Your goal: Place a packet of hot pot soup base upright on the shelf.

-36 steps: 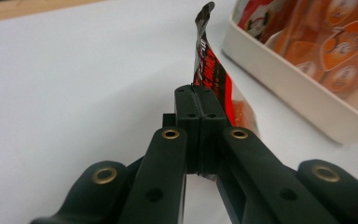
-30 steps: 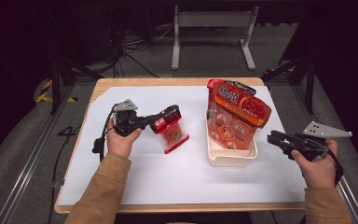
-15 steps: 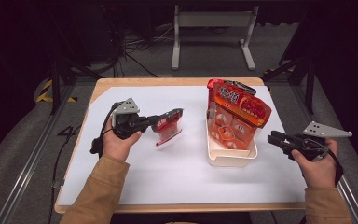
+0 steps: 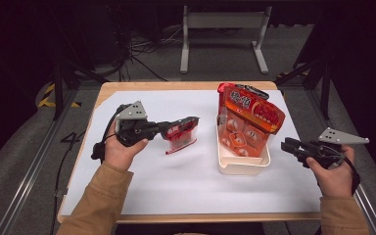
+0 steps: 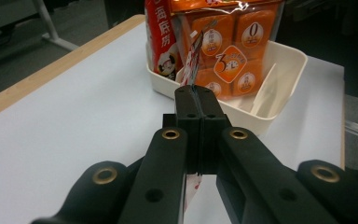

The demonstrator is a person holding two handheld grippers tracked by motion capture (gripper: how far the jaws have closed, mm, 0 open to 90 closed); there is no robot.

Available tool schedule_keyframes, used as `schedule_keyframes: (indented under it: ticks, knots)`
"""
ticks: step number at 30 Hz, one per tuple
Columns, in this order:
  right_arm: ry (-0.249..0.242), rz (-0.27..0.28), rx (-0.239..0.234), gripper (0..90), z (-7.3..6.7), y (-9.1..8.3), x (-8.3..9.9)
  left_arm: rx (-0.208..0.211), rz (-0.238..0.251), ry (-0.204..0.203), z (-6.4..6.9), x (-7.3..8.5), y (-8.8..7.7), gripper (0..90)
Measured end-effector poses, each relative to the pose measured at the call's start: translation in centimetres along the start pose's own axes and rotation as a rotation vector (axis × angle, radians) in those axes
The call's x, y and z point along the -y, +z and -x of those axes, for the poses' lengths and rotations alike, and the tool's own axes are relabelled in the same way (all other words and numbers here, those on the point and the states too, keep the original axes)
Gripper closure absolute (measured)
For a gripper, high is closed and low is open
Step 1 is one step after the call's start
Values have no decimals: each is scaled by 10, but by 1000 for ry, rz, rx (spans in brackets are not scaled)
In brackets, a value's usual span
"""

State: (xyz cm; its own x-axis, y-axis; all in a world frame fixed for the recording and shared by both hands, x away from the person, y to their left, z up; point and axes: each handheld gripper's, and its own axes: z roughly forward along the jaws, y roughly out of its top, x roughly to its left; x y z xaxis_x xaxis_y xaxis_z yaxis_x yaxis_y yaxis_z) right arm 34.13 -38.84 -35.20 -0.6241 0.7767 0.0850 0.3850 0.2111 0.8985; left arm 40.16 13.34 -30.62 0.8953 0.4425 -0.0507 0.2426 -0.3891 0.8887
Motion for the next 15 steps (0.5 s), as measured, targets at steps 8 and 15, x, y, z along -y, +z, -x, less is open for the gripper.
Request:
schedule_keyframes:
  ticks: [8, 15]
  knots:
    - [-5, -4, 7, 687, 1, 0, 1, 56, -18, 58, 7, -9, -6, 900]
    - [-5, -11, 1, 687, 0, 2, 2, 96, -4, 101, 12, -17, -12, 900]
